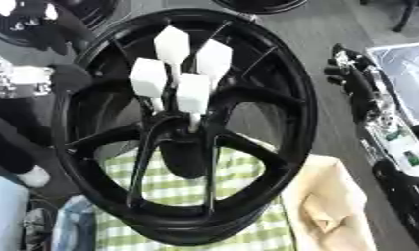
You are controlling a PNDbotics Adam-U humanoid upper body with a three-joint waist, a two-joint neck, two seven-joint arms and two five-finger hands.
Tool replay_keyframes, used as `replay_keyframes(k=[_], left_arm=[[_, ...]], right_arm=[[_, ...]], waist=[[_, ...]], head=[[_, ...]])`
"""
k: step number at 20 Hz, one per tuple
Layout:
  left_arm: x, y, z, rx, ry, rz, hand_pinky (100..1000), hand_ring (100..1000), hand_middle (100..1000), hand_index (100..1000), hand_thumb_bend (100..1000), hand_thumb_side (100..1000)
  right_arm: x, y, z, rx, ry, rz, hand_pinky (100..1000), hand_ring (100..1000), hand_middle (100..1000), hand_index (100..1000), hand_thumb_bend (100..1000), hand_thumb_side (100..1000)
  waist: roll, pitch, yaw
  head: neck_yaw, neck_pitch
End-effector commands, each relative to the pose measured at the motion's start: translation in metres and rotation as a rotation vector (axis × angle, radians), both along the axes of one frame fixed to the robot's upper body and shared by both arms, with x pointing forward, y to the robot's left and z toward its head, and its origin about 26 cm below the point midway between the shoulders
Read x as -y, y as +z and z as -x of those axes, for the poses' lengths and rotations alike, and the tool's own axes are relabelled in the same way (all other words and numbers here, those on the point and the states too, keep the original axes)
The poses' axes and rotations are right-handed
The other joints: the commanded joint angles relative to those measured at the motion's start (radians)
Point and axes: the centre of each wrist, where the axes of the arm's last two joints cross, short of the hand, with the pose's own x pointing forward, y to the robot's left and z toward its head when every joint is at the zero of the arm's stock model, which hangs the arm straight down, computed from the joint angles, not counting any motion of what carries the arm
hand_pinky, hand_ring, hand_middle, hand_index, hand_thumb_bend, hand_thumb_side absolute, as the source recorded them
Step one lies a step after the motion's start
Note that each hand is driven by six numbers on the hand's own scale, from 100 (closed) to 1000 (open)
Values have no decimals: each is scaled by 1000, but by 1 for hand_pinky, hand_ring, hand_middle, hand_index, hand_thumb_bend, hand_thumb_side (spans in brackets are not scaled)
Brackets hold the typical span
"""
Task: Pull the pin out of the wheel hub.
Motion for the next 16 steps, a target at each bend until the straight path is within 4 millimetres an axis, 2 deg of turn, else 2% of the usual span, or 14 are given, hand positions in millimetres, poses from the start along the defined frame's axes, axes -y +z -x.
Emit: replay_keyframes(k=[1, 5, 6, 9, 13, 16], left_arm=[[8, 4, 3, -26, 39, -54, 832, 792, 795, 894, 453, 710], [12, 4, -4, -12, 45, -97, 837, 790, 786, 895, 529, 594], [12, 3, -6, -9, 43, -109, 835, 780, 775, 890, 552, 542], [9, 1, -13, 23, 58, -147, 827, 750, 742, 867, 552, 435], [-1, -2, -29, 44, 102, -166, 836, 768, 754, 858, 538, 376], [-5, -2, -40, 39, 109, -153, 839, 777, 757, 856, 556, 374]], right_arm=[[6, 9, -1, 18, 2, 35, 786, 719, 663, 800, 206, 549], [5, 8, 0, 16, 4, 34, 786, 718, 663, 800, 204, 550], [5, 8, 0, 15, 4, 34, 786, 718, 663, 800, 205, 550], [5, 7, 0, 14, 6, 33, 786, 718, 663, 800, 204, 550], [5, 6, 0, 10, 6, 31, 786, 718, 662, 799, 203, 552], [5, 5, 0, 7, 7, 28, 786, 717, 661, 799, 203, 552]], waist=[[-1, -30, 1], [-1, -32, 0], [-1, -32, 1], [0, -32, 3], [1, -32, 6], [2, -34, 5]], head=[[6, -4], [11, -8], [12, -9], [15, -9], [17, -6], [17, -3]])
